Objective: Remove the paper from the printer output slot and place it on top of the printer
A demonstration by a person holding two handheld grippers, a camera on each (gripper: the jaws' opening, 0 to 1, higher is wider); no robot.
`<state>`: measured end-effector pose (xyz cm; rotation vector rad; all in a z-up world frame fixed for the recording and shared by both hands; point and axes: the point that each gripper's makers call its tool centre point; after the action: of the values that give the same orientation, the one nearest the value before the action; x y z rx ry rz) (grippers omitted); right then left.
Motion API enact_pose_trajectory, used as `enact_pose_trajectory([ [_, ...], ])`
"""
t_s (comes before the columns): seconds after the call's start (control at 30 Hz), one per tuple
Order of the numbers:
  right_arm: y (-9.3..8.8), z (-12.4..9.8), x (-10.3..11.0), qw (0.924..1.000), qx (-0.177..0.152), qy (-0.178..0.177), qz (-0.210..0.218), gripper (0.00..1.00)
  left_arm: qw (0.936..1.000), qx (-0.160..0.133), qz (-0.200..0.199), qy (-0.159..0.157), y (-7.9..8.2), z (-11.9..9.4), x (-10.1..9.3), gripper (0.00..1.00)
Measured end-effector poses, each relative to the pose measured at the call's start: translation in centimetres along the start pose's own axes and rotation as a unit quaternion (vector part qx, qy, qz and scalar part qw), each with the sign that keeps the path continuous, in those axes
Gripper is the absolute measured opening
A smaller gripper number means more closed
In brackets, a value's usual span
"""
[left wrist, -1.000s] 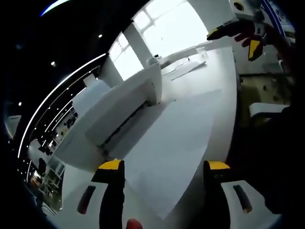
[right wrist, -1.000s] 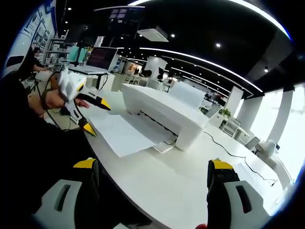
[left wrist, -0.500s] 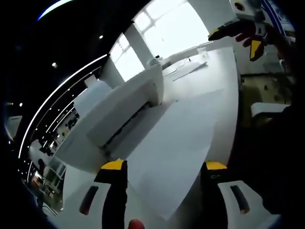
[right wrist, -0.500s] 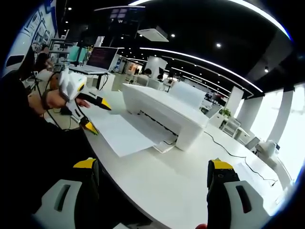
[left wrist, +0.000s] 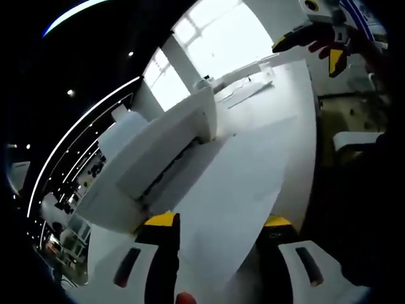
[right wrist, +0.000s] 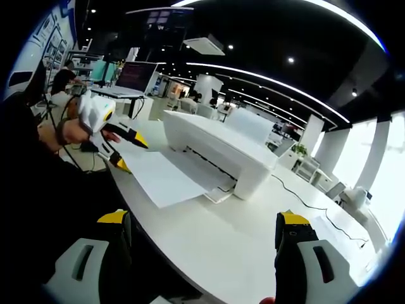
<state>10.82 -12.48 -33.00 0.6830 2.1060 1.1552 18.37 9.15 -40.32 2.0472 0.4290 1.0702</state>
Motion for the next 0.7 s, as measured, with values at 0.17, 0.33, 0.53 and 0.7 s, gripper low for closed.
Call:
enact_pose_trajectory([
  [0.17,0.18,-0.10,-0.29,1.0000,-0.006,-0.007,0.002,0.89,1.0000,-0.003,-0.005,-0.003,0.01,0.03,-0.12,0.47],
  [0.33,0.44,-0.44,-0.69,0.9998,-0.014,-0.014,0.006,0.88,1.0000,-0.004,-0.004,-0.006,0.01,0.05,-0.28,0.44],
  [0.53,0.22,-0.30,-0.57,0.9999,-0.010,-0.010,0.005,0.88,0.9999,-0.005,-0.009,-0.010,0.01,0.07,-0.40,0.36],
  [0.7,0.16,-0.25,-0.55,0.9999,-0.010,-0.010,0.006,0.88,0.9999,-0.003,-0.006,-0.010,-0.19,0.09,-0.47,0.33],
])
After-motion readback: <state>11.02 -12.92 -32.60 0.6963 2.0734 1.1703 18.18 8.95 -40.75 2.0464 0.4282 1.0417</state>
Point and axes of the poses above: the point that each gripper's makers call its tool centre point, and the gripper's own axes: z roughly forward along the fingers, x roughly to its left, y roughly out of its top, and after that the axes turned 9 degrees about y, right-handed
